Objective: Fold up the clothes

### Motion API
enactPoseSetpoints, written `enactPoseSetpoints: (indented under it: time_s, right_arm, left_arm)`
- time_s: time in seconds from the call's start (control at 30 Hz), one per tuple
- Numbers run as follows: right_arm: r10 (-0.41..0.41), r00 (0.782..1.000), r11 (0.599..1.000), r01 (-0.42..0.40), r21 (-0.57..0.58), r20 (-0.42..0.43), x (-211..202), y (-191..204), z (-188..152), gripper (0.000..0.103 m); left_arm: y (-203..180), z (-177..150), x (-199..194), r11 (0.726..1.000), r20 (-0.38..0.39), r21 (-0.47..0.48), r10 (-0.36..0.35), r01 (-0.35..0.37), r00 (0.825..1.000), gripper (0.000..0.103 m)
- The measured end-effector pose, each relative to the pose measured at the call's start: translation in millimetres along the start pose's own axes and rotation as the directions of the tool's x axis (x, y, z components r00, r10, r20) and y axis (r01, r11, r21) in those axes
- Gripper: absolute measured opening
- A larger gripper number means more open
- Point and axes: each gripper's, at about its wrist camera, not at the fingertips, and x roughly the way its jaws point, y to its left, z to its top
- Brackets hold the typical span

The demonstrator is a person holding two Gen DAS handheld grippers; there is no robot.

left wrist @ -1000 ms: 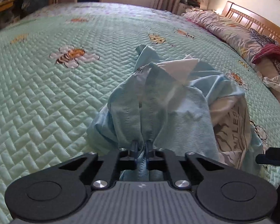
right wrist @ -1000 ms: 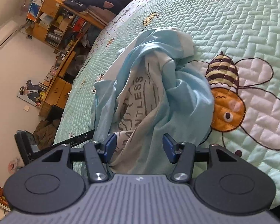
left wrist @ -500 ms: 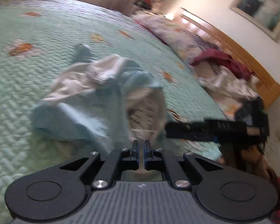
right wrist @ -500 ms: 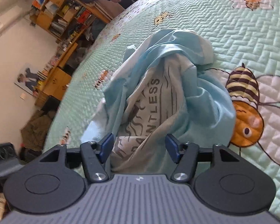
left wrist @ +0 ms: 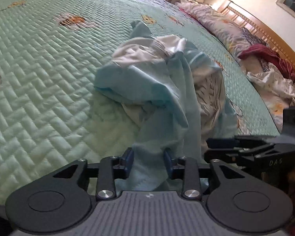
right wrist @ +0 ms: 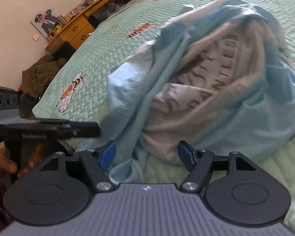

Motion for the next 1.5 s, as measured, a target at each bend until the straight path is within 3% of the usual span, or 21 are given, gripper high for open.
enactPoseSetpoints:
  time_s: [0.07,0.13,0.2,0.3,0.37,0.43,0.5,0.57,0.7,0.83,0.93,0.97,1.03,1.1,1.2,1.3,1.37,1.4,1.43,1.5]
  right_arm:
    - [0.022,1.000,0.999,-0.022,-0.024,0.016,-3.9,6.6,2.0,0.071]
    - [0.042,0.999,0.998,-0.041,-0.051,0.035,-8.9,11.5,2.4,0.071]
    - [0.044,0.998,0.997,-0.041,-0.072,0.037,-9.2,14.3,2.7,0.071]
    - [0.017,1.000,0.998,-0.016,-0.064,0.015,1.6,14.3,8.9,0.070]
    - [0.036,0.999,0.997,-0.035,-0.063,0.004,10.3,15.7,14.1,0.068]
    - [0.065,0.998,0.996,-0.065,-0.058,-0.010,19.8,16.9,19.7,0.055]
    - [0.089,0.996,0.995,-0.090,-0.051,-0.022,27.6,18.7,25.1,0.053]
    - [0.115,0.993,0.993,-0.116,-0.023,-0.028,30.7,18.0,28.7,0.052]
    - [0.244,0.970,0.966,-0.243,0.088,-0.001,31.6,7.9,34.7,0.052]
    - [0.232,0.972,0.963,-0.227,0.142,-0.021,38.8,0.8,35.9,0.052]
    - [0.197,0.980,0.976,-0.193,0.104,-0.026,42.2,8.8,33.9,0.051]
    - [0.186,0.982,0.980,-0.183,0.080,-0.022,41.9,12.6,32.7,0.047]
    - [0.140,0.990,0.990,-0.140,0.013,-0.004,38.0,19.0,29.6,0.007]
    - [0.097,0.995,0.995,-0.096,-0.028,0.038,30.6,20.9,26.5,0.007]
    - [0.095,0.984,0.995,-0.088,-0.056,0.151,5.7,22.5,22.3,0.006]
    - [0.074,0.947,0.997,-0.059,-0.055,0.312,-38.2,16.6,23.7,0.006]
    - [0.065,0.900,0.998,-0.063,-0.020,0.431,-77.7,9.0,27.8,0.006]
    - [0.065,0.864,0.997,-0.077,0.002,0.499,-103.1,3.3,32.2,0.006]
    - [0.065,0.815,0.995,-0.094,0.021,0.576,-134.0,-2.0,36.3,0.006]
    - [0.066,0.703,0.993,-0.113,0.019,0.708,-194.0,-6.7,40.3,0.006]
  left_arm:
    - [-3.9,0.1,1.3,1.000,0.005,0.012,0.009,-0.009,1.000,0.057]
    - [-9.3,-2.3,5.2,1.000,-0.002,0.027,0.004,-0.004,1.000,0.060]
    - [-17.6,-6.8,10.8,0.998,-0.025,0.062,-0.002,0.003,1.000,0.053]
    - [-27.9,-9.6,13.8,0.994,-0.029,0.113,0.013,-0.010,0.999,0.016]
    - [-27.7,-8.6,10.1,0.995,-0.013,0.100,0.005,-0.003,1.000,0.014]
    - [-26.7,-6.7,3.6,0.996,0.011,0.093,-0.001,0.000,1.000,0.012]
    - [-26.5,-4.5,-1.9,0.996,0.031,0.087,0.004,-0.007,1.000,0.005]
    - [-24.4,-2.7,-5.9,0.997,0.043,0.077,0.001,-0.005,0.999,0.005]
    - [-21.2,-1.9,-9.3,0.995,0.047,0.036,-0.098,0.096,0.994,0.007]
    - [-33.3,-3.2,-5.2,0.988,0.032,0.072,-0.135,0.133,0.990,0.007]
    - [-41.6,-4.5,-3.2,0.985,0.023,0.095,-0.148,0.146,0.989,0.009]
    - [-42.8,-4.9,-3.1,0.984,0.020,0.097,-0.155,0.152,0.988,0.009]
    - [-44.6,-5.3,-4.1,0.980,0.017,0.098,-0.176,0.174,0.984,0.010]
    - [-45.4,-5.3,-7.0,0.975,0.021,0.092,-0.205,0.203,0.978,0.014]
    - [-45.4,-3.0,-15.0,0.965,0.041,0.083,-0.253,0.249,0.967,0.016]
    - [-46.3,0.2,-28.3,0.961,0.077,0.086,-0.270,0.264,0.960,0.016]
    - [-46.8,2.4,-37.2,0.962,0.102,0.090,-0.265,0.257,0.959,0.016]
    - [-46.8,3.4,-40.2,0.965,0.111,0.092,-0.254,0.245,0.961,0.016]
    - [-46.6,4.2,-42.3,0.968,0.119,0.092,-0.243,0.233,0.963,0.017]
    - [-46.3,4.4,-44.6,0.972,0.127,0.090,-0.228,0.217,0.965,0.018]
